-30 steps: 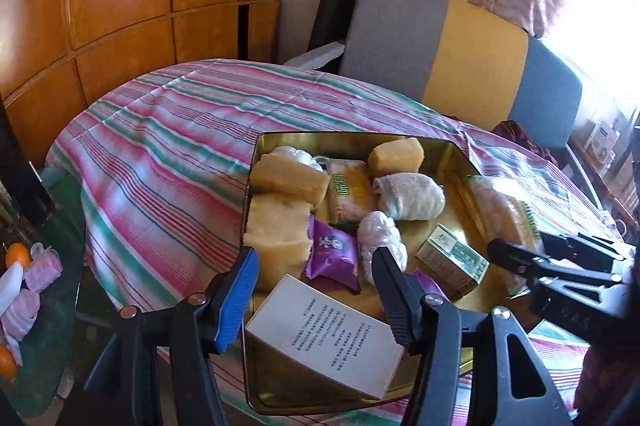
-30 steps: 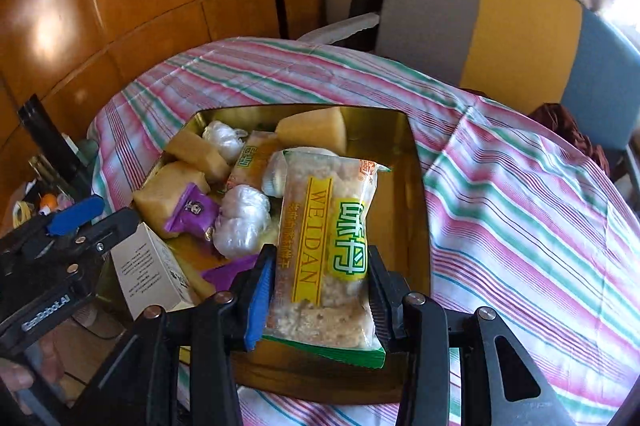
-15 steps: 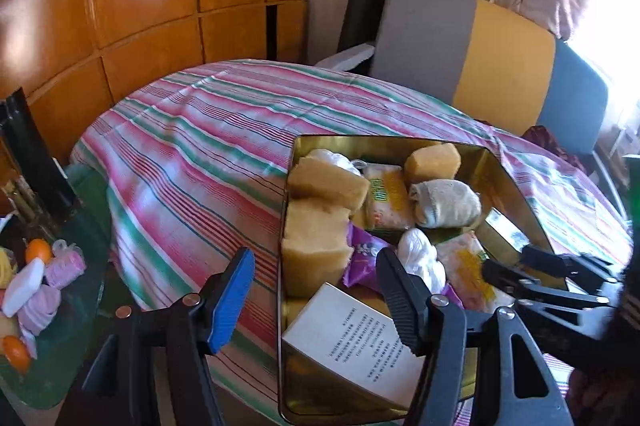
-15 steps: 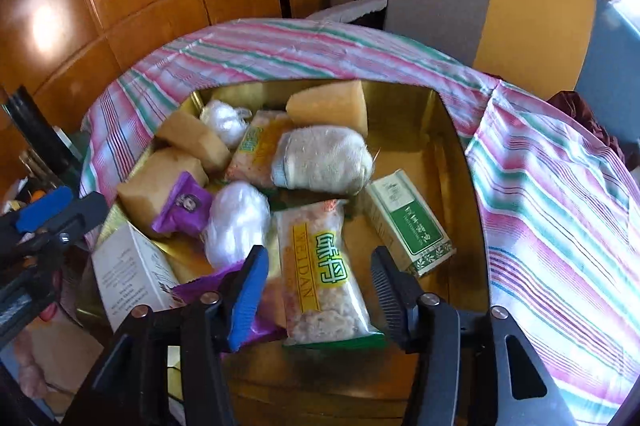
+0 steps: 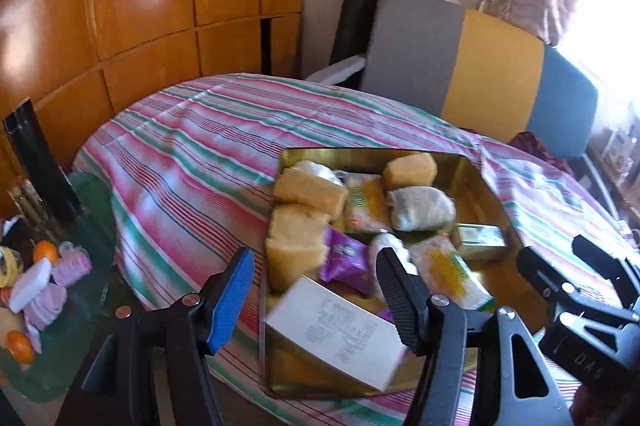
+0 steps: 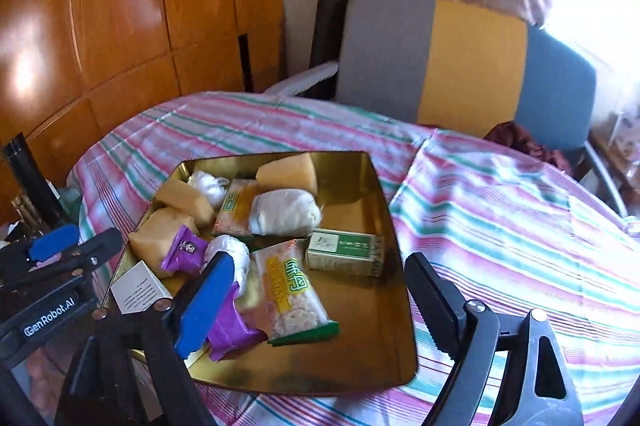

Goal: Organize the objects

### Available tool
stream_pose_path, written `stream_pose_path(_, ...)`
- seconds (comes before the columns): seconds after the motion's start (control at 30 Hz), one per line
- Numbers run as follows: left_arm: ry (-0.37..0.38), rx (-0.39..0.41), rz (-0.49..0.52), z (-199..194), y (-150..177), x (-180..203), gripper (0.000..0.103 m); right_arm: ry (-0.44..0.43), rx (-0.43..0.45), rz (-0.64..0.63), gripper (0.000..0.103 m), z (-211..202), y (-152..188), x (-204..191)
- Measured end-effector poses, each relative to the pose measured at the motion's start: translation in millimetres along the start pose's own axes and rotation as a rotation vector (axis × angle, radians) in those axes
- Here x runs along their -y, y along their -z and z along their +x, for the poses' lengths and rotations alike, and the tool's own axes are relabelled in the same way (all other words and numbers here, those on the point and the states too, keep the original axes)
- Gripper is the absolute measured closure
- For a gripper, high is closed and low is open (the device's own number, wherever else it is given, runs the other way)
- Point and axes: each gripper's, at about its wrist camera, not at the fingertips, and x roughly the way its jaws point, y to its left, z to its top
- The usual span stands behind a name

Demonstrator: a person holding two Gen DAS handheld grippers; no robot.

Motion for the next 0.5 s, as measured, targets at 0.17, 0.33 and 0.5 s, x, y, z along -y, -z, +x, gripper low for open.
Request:
stream_pose_path(0.17, 0.046, 0.016, 0.003, -8.8, 6.2, 11.3, 0.039, 0.003, 0.017, 0.009, 0.013, -13.5, 10.5, 1.5)
stream_pose_path(0.33, 0.038, 0.057, 0.039, -16.4, 11.6, 18.8, 0.039, 0.011, 0.001, 0.017, 0.013, -13.1, 17.2, 2.5)
stream_pose_path(0.5, 0.032, 0.09, 0.025, -20.7, 10.2, 14.2, 0.044, 0.046, -0.01, 0.013, 0.013, -12.0, 16.6, 1.3)
